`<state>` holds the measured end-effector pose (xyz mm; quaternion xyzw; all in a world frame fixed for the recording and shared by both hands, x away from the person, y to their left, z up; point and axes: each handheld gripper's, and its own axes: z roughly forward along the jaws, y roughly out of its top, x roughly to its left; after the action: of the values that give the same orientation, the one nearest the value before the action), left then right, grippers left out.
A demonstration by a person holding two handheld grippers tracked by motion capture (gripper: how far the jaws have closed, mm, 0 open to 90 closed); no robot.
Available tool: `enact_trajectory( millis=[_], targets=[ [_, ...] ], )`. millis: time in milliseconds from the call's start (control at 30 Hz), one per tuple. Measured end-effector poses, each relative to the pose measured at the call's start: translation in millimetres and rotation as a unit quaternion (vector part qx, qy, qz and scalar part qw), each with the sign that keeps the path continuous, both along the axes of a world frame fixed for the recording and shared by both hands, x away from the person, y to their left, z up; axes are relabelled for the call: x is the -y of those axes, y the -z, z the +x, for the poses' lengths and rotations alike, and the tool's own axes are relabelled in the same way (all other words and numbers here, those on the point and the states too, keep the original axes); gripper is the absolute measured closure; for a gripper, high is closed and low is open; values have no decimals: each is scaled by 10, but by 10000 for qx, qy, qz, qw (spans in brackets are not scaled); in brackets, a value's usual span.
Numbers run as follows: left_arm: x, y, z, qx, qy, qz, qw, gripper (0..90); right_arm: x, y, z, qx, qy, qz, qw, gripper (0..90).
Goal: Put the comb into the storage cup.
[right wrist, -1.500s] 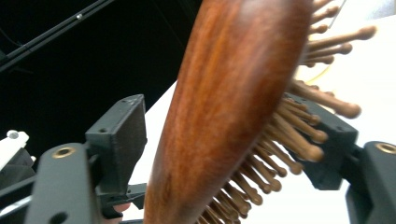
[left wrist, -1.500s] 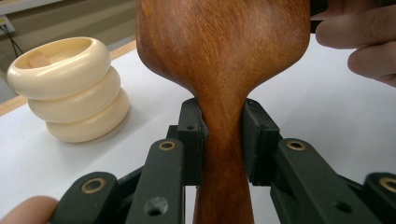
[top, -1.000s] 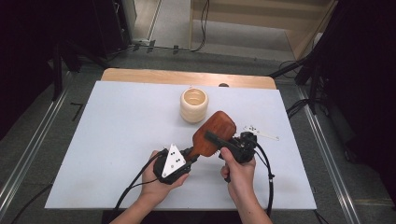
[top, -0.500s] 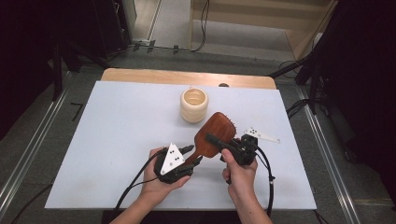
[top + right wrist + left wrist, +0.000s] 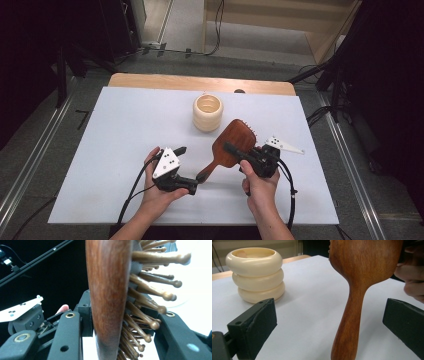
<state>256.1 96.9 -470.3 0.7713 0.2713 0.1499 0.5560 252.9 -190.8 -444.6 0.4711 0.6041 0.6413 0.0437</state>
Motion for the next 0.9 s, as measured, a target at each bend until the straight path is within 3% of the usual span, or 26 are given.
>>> enact_trajectory(
  millis=[533, 900],
  targets=[
    [-408, -15, 51, 218, -309, -82, 9993, 0, 23, -36, -13, 158, 13, -115, 9998, 544],
    [-775, 13, 42, 303, -608, 28, 9977, 0, 26, -57, -16, 246, 10, -219, 9995, 545]
  ],
)
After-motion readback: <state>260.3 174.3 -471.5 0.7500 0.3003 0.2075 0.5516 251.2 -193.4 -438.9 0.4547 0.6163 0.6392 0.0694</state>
